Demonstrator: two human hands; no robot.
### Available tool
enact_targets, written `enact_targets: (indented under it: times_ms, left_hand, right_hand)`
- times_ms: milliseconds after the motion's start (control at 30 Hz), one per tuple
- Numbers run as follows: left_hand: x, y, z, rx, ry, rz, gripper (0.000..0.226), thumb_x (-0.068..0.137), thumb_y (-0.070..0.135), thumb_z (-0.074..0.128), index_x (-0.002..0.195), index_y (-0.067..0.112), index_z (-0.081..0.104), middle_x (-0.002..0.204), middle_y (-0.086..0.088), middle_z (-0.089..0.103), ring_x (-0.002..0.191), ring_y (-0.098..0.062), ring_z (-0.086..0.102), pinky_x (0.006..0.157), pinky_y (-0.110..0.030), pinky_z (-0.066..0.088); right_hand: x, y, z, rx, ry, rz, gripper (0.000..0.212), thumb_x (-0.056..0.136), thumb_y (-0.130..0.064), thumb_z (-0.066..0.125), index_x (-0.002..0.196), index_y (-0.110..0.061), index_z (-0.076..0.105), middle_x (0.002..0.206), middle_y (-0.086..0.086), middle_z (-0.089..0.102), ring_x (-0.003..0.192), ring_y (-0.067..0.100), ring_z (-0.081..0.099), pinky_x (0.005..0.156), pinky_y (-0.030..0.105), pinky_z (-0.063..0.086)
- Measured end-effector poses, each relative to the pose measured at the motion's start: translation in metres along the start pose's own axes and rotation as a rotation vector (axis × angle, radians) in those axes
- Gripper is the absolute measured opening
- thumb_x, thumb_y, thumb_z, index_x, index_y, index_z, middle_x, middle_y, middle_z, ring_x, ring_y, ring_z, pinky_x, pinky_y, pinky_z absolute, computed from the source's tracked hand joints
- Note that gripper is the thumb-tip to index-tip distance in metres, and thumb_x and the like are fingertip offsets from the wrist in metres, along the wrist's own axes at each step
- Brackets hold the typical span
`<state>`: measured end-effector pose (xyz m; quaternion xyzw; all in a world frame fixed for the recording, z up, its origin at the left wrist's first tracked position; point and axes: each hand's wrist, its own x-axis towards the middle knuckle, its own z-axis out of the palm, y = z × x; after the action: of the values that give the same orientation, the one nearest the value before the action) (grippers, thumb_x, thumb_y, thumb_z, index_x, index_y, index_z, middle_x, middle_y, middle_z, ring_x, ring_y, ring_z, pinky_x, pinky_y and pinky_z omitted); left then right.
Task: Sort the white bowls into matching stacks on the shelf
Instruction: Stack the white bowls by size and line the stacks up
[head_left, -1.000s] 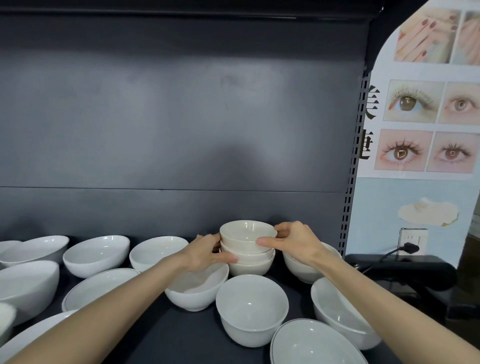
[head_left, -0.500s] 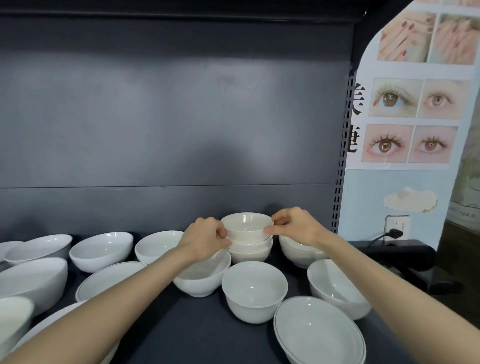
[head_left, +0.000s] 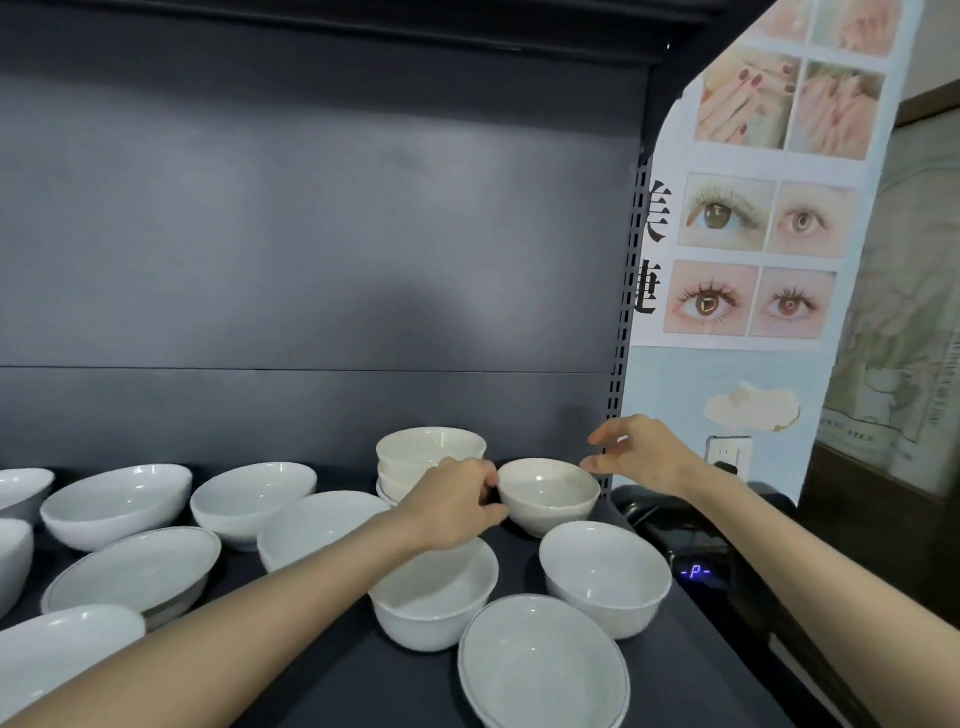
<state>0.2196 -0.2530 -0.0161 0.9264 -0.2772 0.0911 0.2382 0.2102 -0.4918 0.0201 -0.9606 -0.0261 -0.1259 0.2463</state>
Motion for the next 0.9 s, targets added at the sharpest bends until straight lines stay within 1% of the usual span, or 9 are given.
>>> enact_targets:
  times_ms: [100,233,333,400,500,567,700,800,900]
  left_hand:
    - [0.011,0.006,0.011,-0.012,-0.067,-0.066,0.035,0.09,0.033,0.059,0.109,0.004,0.059,0.107,-0.011,0.064,0.099,-0.026,0.059,0.088,-0.038,0.047]
    - [0.025,0.014,0.023,-0.045,-0.177,-0.145,0.032,0.092,0.038,0.056,0.09,0.007,0.051,0.087,-0.006,0.056,0.079,-0.02,0.051,0.072,-0.029,0.042]
    - [0.032,0.02,0.028,-0.009,-0.216,-0.194,0.035,0.095,0.042,0.052,0.085,0.008,0.048,0.084,-0.006,0.052,0.078,-0.02,0.047,0.069,-0.027,0.037]
    - [0.036,0.017,0.033,-0.012,-0.234,-0.227,0.041,0.094,0.044,0.051,0.075,0.009,0.049,0.075,-0.004,0.051,0.072,-0.019,0.048,0.063,-0.024,0.037]
    - [0.039,0.015,0.036,-0.067,-0.24,-0.278,0.047,0.094,0.044,0.053,0.058,0.013,0.048,0.058,0.001,0.05,0.055,-0.011,0.045,0.05,-0.013,0.035]
    - [0.041,0.013,0.037,-0.105,-0.249,-0.288,0.046,0.092,0.044,0.055,0.063,0.008,0.057,0.063,-0.002,0.057,0.058,-0.013,0.047,0.057,-0.018,0.038]
    - [0.039,0.01,0.038,-0.288,-0.225,-0.316,0.048,0.086,0.04,0.065,0.093,-0.007,0.067,0.082,-0.015,0.068,0.071,-0.016,0.053,0.071,-0.028,0.042]
    - [0.038,0.012,0.04,-0.387,-0.158,-0.301,0.037,0.083,0.032,0.072,0.096,-0.003,0.068,0.095,-0.018,0.072,0.079,-0.017,0.059,0.082,-0.035,0.049]
    - [0.039,0.019,0.033,-0.5,-0.028,-0.276,0.031,0.078,0.026,0.077,0.096,0.003,0.067,0.086,-0.011,0.068,0.075,-0.017,0.056,0.076,-0.032,0.046]
  right_hand:
    - [0.004,0.018,0.003,0.066,-0.061,0.015,0.051,0.082,-0.029,0.074,0.127,-0.009,0.057,0.132,0.008,0.057,0.106,0.017,0.056,0.085,0.019,0.036]
    - [0.012,0.033,0.01,0.093,-0.151,0.007,0.062,0.082,-0.031,0.073,0.135,-0.01,0.049,0.136,0.009,0.053,0.119,0.02,0.054,0.091,0.021,0.037]
    - [0.02,0.043,0.016,0.171,-0.236,0.03,0.072,0.081,-0.032,0.073,0.141,-0.01,0.04,0.14,0.013,0.048,0.124,0.021,0.051,0.098,0.028,0.042]
    - [0.023,0.047,0.02,0.276,-0.318,0.073,0.078,0.082,-0.032,0.073,0.144,-0.008,0.033,0.143,0.011,0.046,0.127,0.021,0.048,0.098,0.032,0.047]
    - [0.025,0.052,0.025,0.378,-0.419,0.088,0.057,0.085,-0.029,0.07,0.131,-0.005,0.046,0.129,0.009,0.059,0.117,0.022,0.059,0.096,0.032,0.051]
    - [0.026,0.056,0.03,0.452,-0.433,0.066,0.045,0.085,-0.029,0.071,0.121,-0.006,0.057,0.117,0.009,0.067,0.107,0.021,0.065,0.093,0.031,0.053]
    - [0.028,0.062,0.034,0.586,-0.424,0.058,0.038,0.083,-0.022,0.073,0.115,-0.004,0.061,0.108,0.009,0.071,0.1,0.016,0.069,0.082,0.024,0.056]
    - [0.027,0.063,0.032,0.632,-0.41,0.038,0.036,0.082,-0.017,0.074,0.113,-0.003,0.063,0.106,0.008,0.072,0.098,0.015,0.069,0.08,0.023,0.055]
    - [0.026,0.062,0.023,0.731,-0.356,-0.011,0.029,0.083,-0.012,0.072,0.11,-0.004,0.064,0.105,0.009,0.072,0.096,0.015,0.07,0.079,0.022,0.055]
